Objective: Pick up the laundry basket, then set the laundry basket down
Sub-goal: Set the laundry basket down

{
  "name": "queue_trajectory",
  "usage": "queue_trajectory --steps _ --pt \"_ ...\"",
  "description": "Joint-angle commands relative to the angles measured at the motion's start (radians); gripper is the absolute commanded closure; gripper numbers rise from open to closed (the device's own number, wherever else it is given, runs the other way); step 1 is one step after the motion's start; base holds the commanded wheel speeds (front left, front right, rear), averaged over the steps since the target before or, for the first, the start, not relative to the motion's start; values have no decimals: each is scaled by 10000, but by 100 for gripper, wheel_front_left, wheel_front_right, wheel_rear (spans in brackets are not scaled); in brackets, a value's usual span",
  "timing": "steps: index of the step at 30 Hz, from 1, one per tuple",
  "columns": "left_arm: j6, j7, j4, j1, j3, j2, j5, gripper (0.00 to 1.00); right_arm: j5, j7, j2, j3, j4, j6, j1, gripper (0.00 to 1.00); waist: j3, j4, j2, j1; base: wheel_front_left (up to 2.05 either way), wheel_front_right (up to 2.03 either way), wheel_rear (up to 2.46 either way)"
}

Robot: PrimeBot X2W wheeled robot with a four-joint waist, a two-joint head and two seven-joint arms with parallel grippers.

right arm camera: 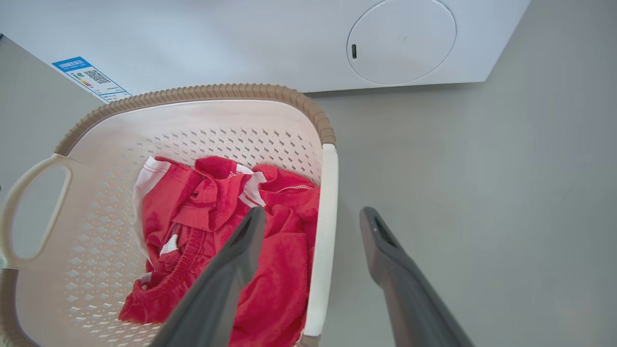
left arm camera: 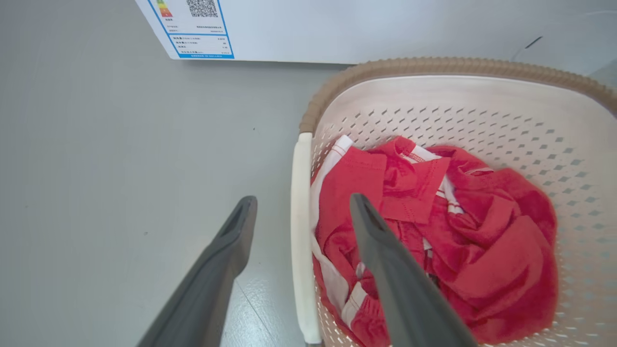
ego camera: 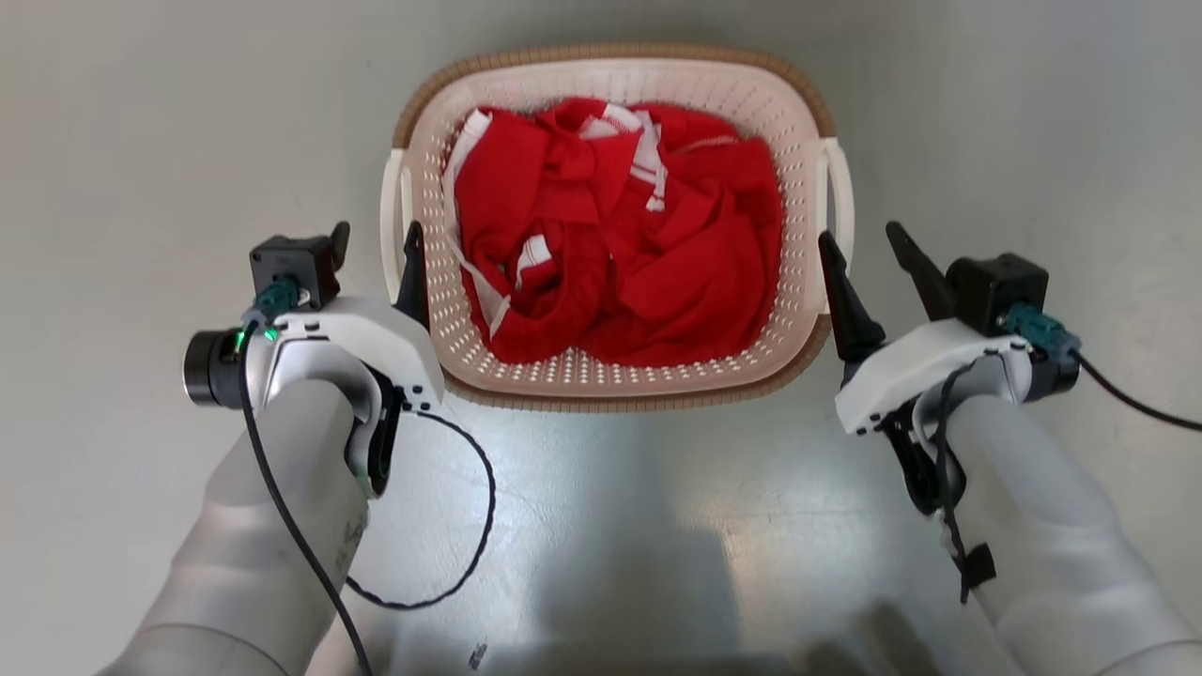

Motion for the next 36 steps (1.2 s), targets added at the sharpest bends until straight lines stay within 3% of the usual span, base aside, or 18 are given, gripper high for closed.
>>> queue_trajectory --steps 1,8,21,36 --pt "-19 -51 -253 496 309 258 108 0 -185 -136 149 113 -223 -11 676 0 -400 -44 0 0 0 0 0" --pt "-132 -51 -1170 1583 1000 205 323 0 -750 -136 149 -294 -738 -11 1519 0 -1775 -111 0 0 0 0 0" --pt "-719 -51 -2764 4741 2608 90 794 0 -1755 -136 149 -1314 -2113 -11 4136 0 -5115 -301 0 0 0 0 0" --pt "-1141 -51 -5017 7898 4598 -125 1650 0 -2263 -136 149 -1958 -3408 -11 6801 0 -7910 -240 0 0 0 0 0"
